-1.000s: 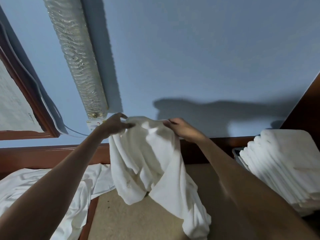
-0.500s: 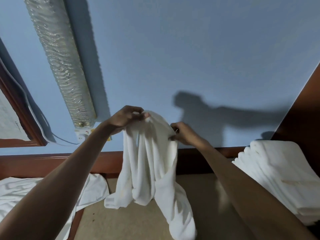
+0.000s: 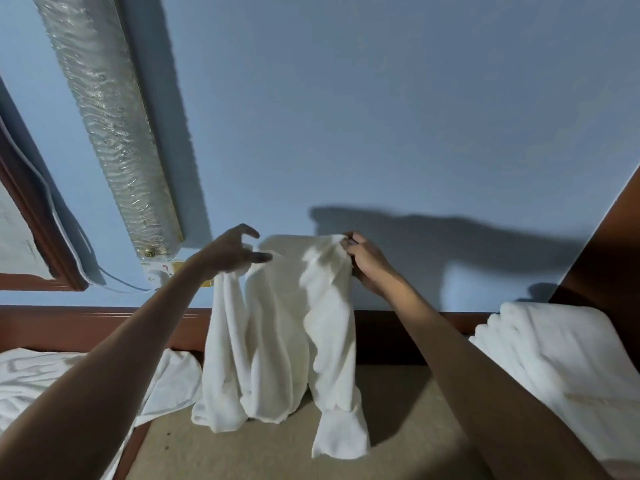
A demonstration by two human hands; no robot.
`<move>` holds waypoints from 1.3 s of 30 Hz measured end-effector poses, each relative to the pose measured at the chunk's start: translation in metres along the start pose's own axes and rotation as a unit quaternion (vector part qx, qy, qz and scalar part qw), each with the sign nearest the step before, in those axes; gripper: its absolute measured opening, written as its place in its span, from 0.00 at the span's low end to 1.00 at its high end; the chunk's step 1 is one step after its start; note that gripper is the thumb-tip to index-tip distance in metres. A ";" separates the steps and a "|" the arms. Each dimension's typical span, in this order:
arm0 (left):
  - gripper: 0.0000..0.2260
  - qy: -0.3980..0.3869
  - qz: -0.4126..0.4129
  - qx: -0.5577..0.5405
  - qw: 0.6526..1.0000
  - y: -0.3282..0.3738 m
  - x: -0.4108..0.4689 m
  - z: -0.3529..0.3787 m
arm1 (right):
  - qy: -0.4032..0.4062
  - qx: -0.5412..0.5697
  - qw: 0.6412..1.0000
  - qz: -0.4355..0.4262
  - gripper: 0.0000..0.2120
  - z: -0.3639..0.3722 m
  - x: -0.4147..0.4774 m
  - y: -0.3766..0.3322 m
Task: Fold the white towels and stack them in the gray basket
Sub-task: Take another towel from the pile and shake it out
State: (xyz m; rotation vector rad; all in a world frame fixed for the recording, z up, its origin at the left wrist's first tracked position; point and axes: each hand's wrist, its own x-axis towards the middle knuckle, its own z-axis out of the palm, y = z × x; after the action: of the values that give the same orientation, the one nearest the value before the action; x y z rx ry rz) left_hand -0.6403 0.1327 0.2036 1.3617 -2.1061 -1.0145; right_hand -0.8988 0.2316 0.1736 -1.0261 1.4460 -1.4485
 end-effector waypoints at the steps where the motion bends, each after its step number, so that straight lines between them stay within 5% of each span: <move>1: 0.29 -0.032 0.022 0.015 0.999 0.005 -0.001 0.008 | -0.021 0.000 1.000 -0.009 0.10 0.001 0.002 -0.011; 4: 0.33 -0.129 0.092 -0.004 0.987 0.030 -0.003 0.031 | -0.123 -0.106 0.986 -0.034 0.09 0.000 0.001 -0.042; 6: 0.20 -0.154 0.114 -0.012 0.981 0.042 0.000 0.040 | -0.162 -0.174 0.970 -0.045 0.09 -0.004 0.004 -0.049; 8: 0.09 -0.163 0.128 -0.009 0.978 0.048 0.005 0.043 | -0.139 -0.194 0.970 -0.049 0.09 -0.012 0.007 -0.046; 13: 0.12 -0.157 0.126 -0.134 0.970 0.052 0.012 0.042 | -0.079 -0.266 0.951 -0.136 0.15 -0.040 0.010 -0.015; 16: 0.13 -0.139 0.135 -0.186 0.963 0.059 0.015 0.040 | -0.096 -0.318 0.930 -0.158 0.09 -0.046 0.008 0.009; 21: 0.14 -0.119 0.148 -0.165 0.968 0.069 0.009 0.035 | -0.078 -0.413 0.901 -0.110 0.07 -0.052 0.013 0.045; 24: 0.13 -0.061 0.103 -0.166 0.979 0.056 0.013 0.024 | -0.052 -0.374 0.924 -0.053 0.12 -0.055 0.013 0.056; 28: 0.13 0.035 0.033 -0.082 0.995 0.017 0.029 0.012 | -0.061 -0.192 0.975 -0.090 0.08 -0.049 0.008 0.045; 30: 0.12 -0.004 0.043 0.006 0.999 0.007 0.025 0.013 | -0.075 -0.189 0.971 -0.125 0.10 -0.041 0.006 0.028; 33: 0.26 -0.147 0.101 0.048 0.983 0.018 0.011 0.034 | -0.120 -0.222 0.955 -0.157 0.09 -0.024 0.004 0.001; 36: 0.15 -0.200 0.138 0.056 0.968 0.026 0.016 0.052 | -0.139 -0.266 0.942 -0.152 0.08 -0.014 0.006 -0.009; 39: 0.15 -0.190 0.150 0.031 0.970 0.029 0.023 0.047 | -0.086 -0.333 0.926 -0.156 0.06 -0.029 0.008 -0.005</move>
State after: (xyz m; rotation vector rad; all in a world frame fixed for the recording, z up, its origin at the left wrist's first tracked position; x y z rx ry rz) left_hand -0.6991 0.1357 0.1948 0.8829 -2.5450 -1.1555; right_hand -0.9291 0.2338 0.1788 -1.8237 1.7418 -1.0349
